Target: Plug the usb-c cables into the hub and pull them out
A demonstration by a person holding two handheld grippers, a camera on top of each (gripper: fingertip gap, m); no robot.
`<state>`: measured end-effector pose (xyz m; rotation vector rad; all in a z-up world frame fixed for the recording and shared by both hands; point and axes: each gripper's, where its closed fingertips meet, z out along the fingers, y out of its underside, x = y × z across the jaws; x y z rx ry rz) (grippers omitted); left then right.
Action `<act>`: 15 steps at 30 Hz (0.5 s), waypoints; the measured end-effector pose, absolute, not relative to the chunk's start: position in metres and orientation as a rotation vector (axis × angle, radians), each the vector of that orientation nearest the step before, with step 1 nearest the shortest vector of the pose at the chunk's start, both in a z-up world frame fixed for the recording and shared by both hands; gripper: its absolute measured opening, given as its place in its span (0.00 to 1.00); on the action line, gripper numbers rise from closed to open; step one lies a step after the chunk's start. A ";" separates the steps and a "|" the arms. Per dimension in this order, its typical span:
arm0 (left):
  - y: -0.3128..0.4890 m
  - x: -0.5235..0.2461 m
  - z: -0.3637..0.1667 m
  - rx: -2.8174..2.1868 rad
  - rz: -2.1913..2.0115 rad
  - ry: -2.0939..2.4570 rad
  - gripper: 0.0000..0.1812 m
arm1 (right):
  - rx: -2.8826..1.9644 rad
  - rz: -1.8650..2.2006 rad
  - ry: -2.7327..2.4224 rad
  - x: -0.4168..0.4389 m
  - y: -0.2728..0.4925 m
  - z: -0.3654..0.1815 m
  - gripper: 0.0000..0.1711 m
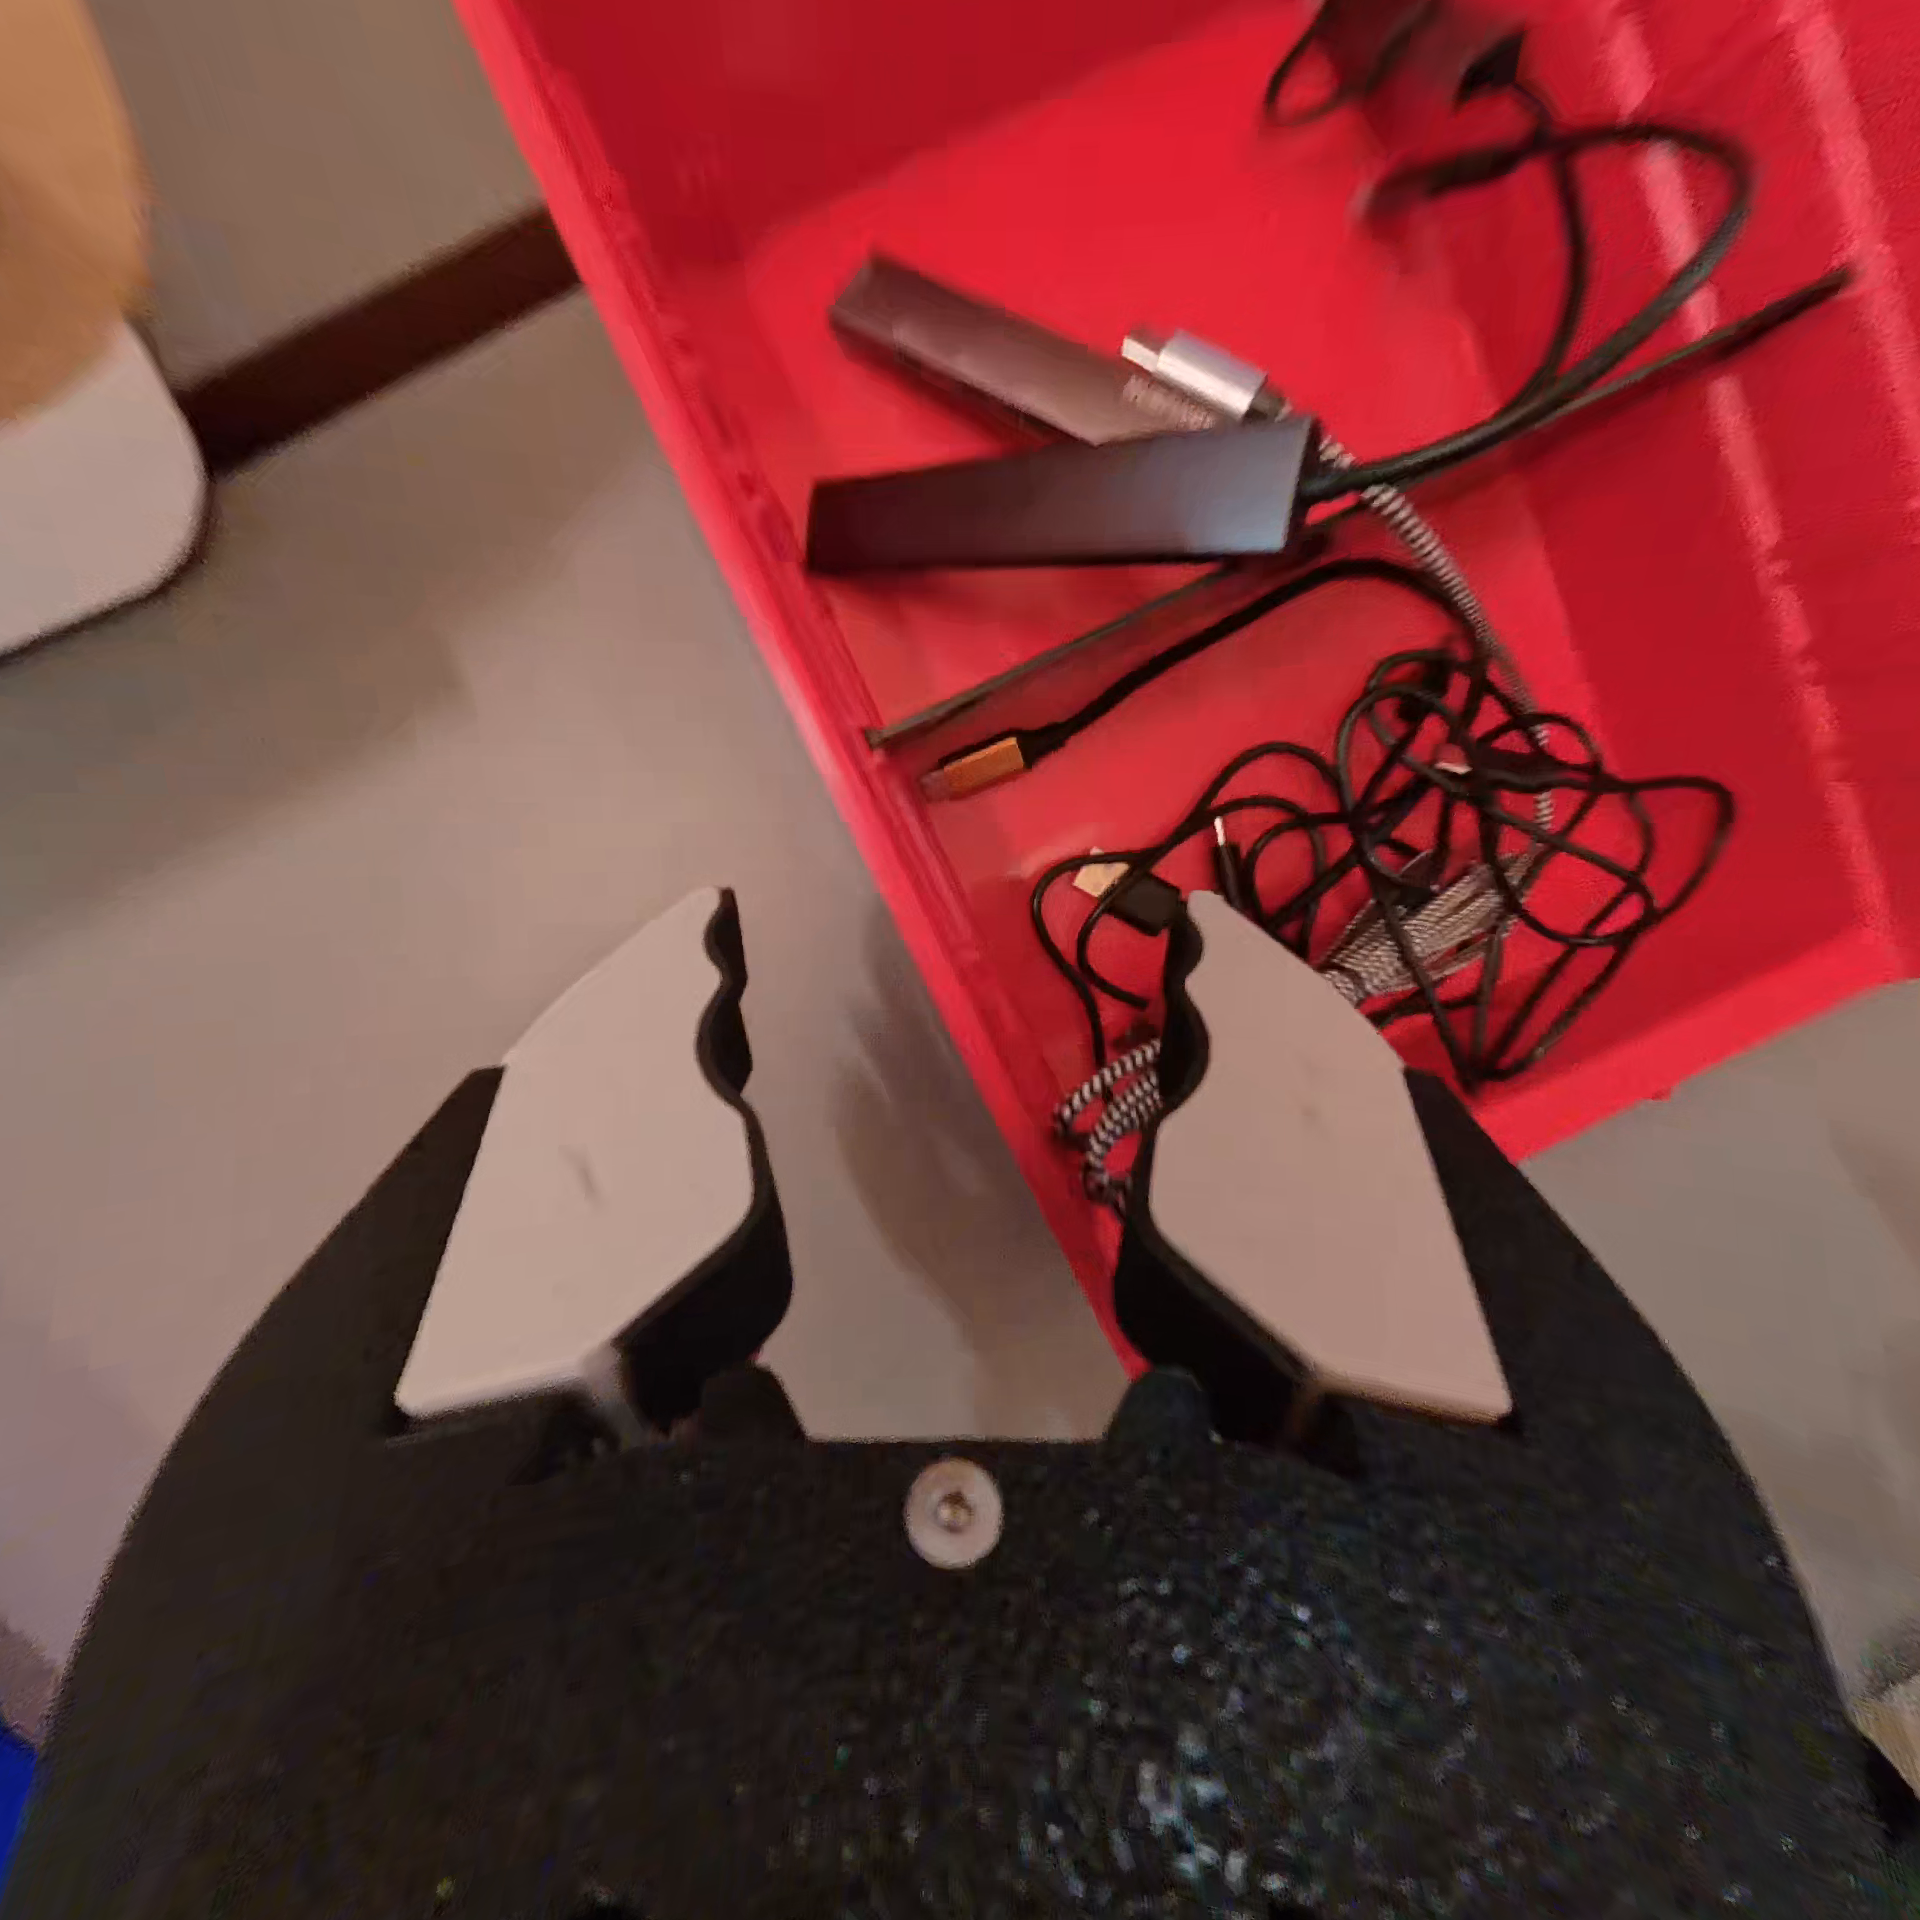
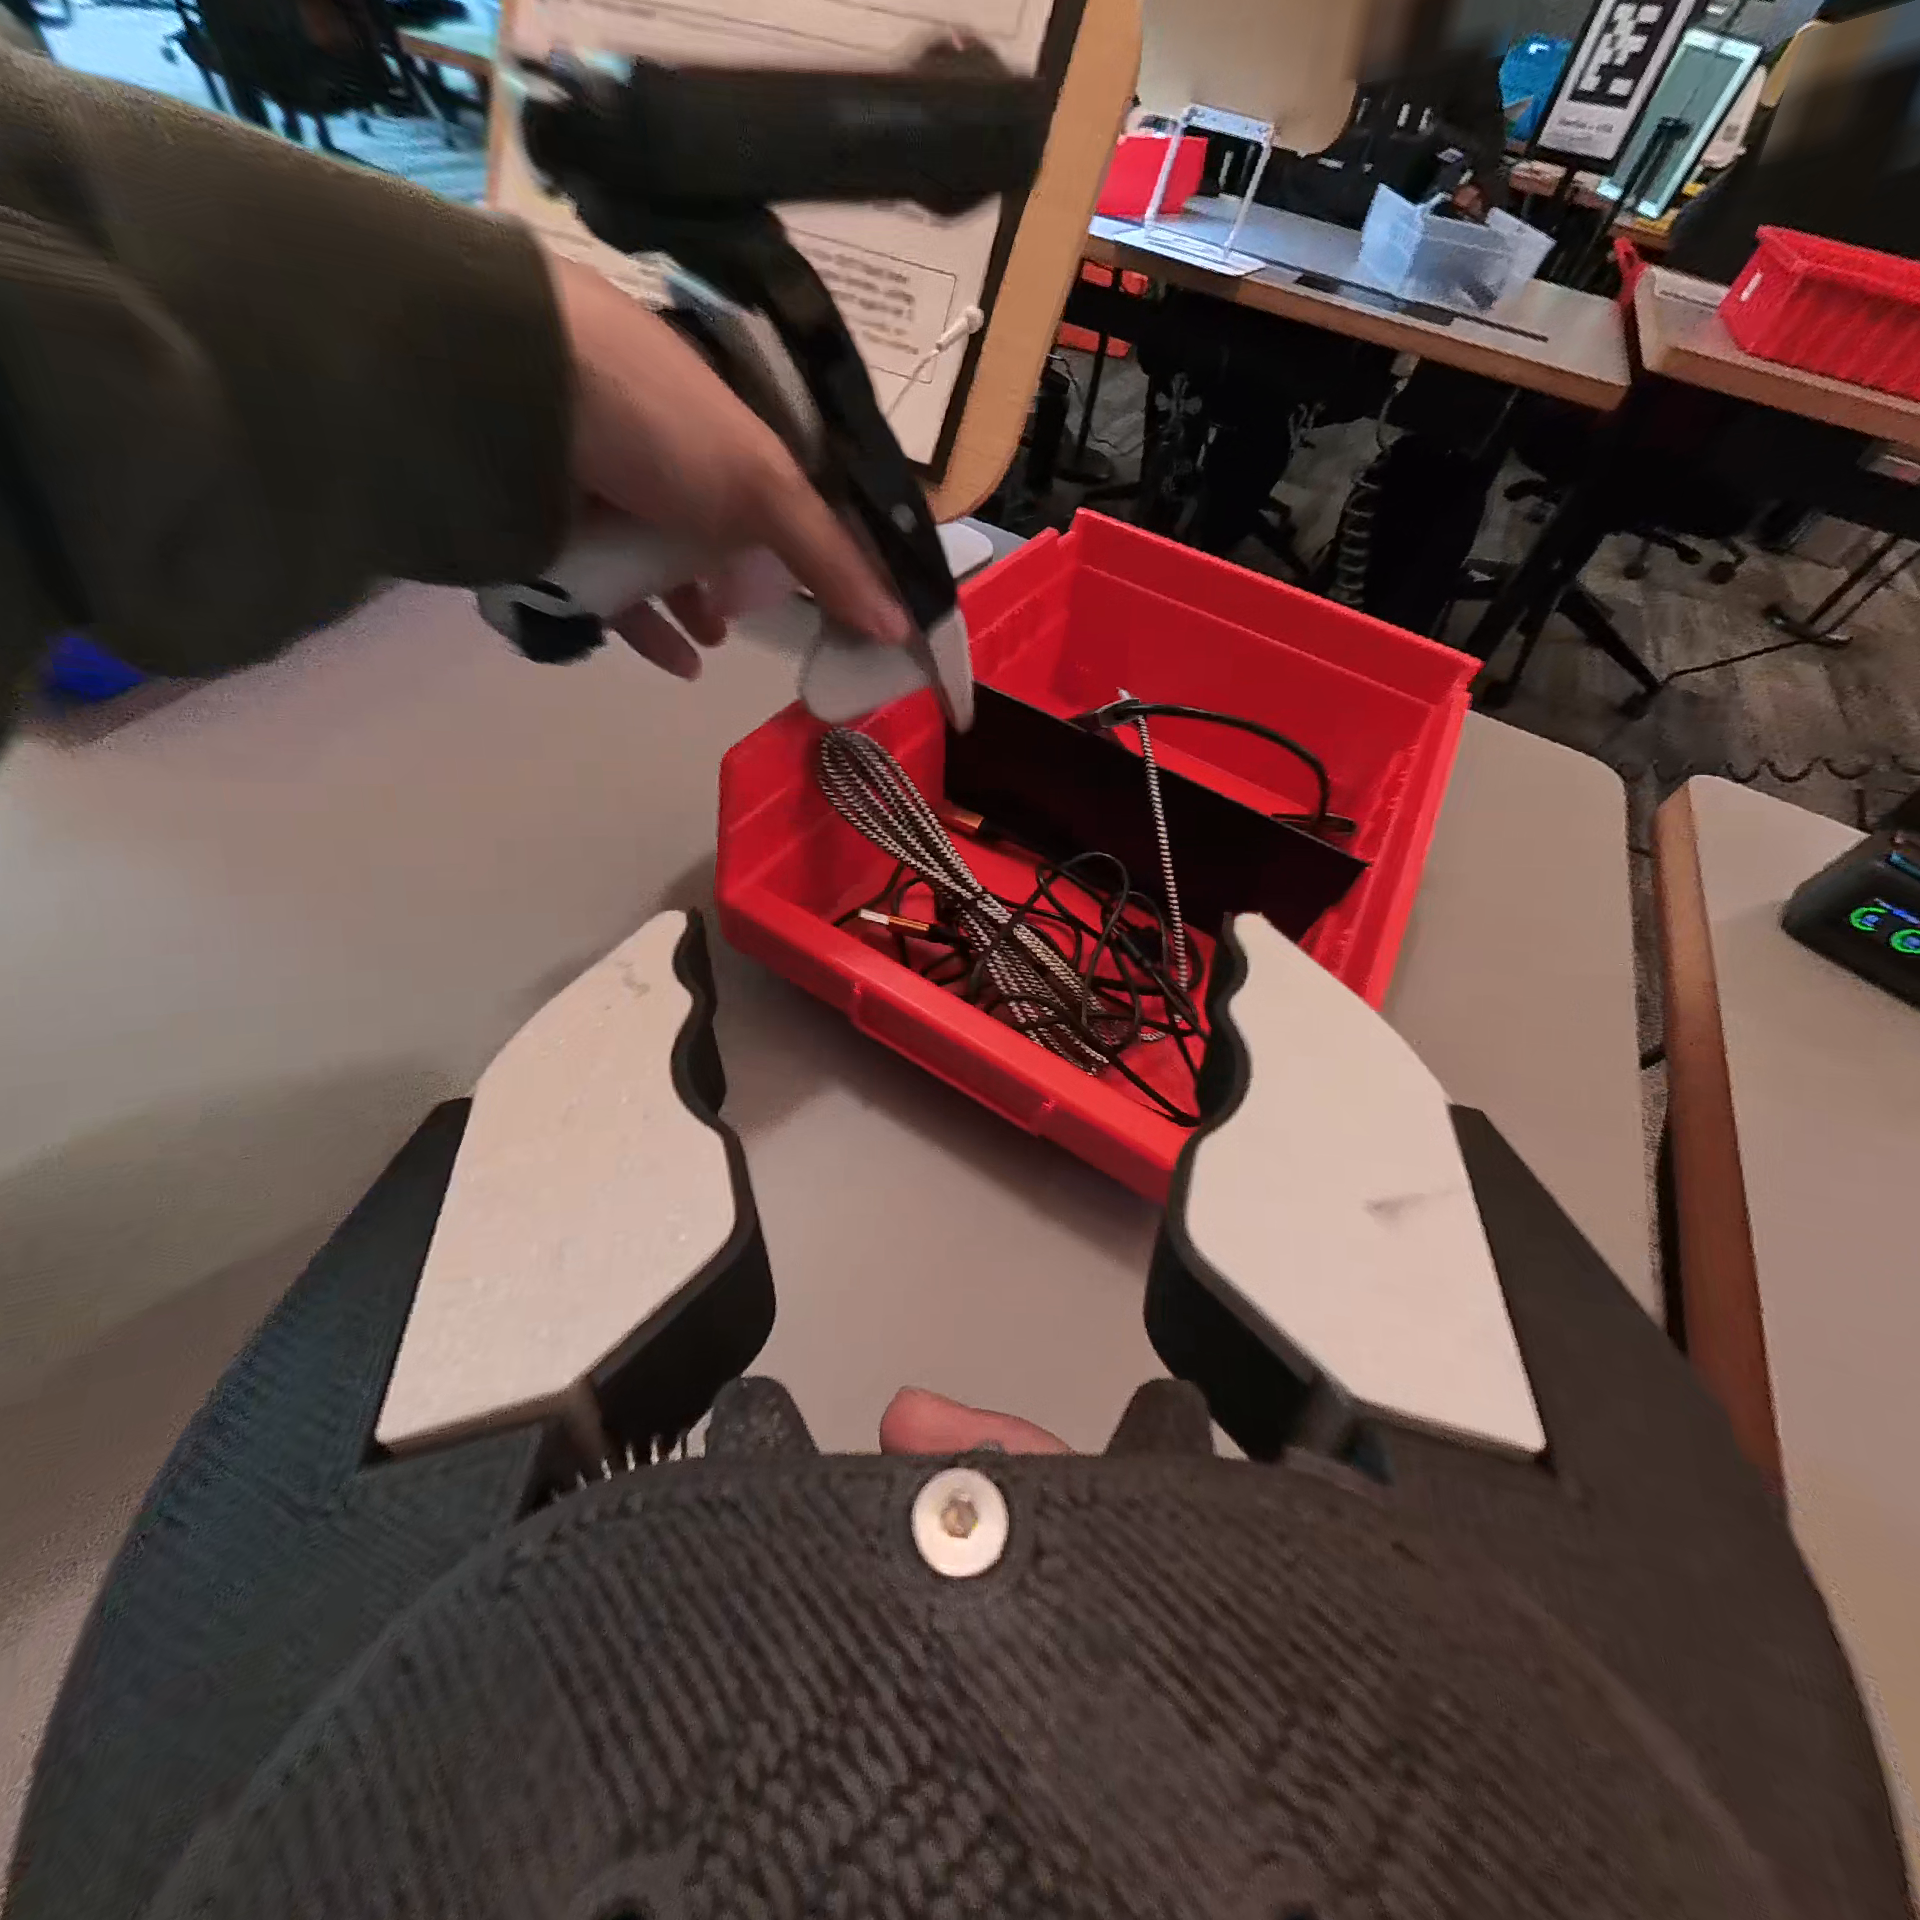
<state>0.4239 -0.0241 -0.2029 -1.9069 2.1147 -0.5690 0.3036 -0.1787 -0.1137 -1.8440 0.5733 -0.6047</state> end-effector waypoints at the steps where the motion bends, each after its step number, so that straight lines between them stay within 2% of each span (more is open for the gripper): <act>1: -0.025 0.424 -0.214 -1.927 -0.516 2.144 0.42 | -1.843 -0.592 0.564 0.302 -0.176 -0.114 0.53; 4: -0.031 0.424 -0.238 -1.951 -0.444 2.204 0.42 | -1.848 -0.586 0.552 0.302 -0.171 -0.116 0.53; 12: -0.022 0.428 -0.236 -1.941 -0.655 2.141 0.13 | -1.868 -0.572 0.527 0.302 -0.167 -0.121 0.52; 15: -0.004 0.411 -0.233 -1.914 -0.682 2.191 0.08 | -1.848 -0.580 0.517 0.300 -0.167 -0.115 0.51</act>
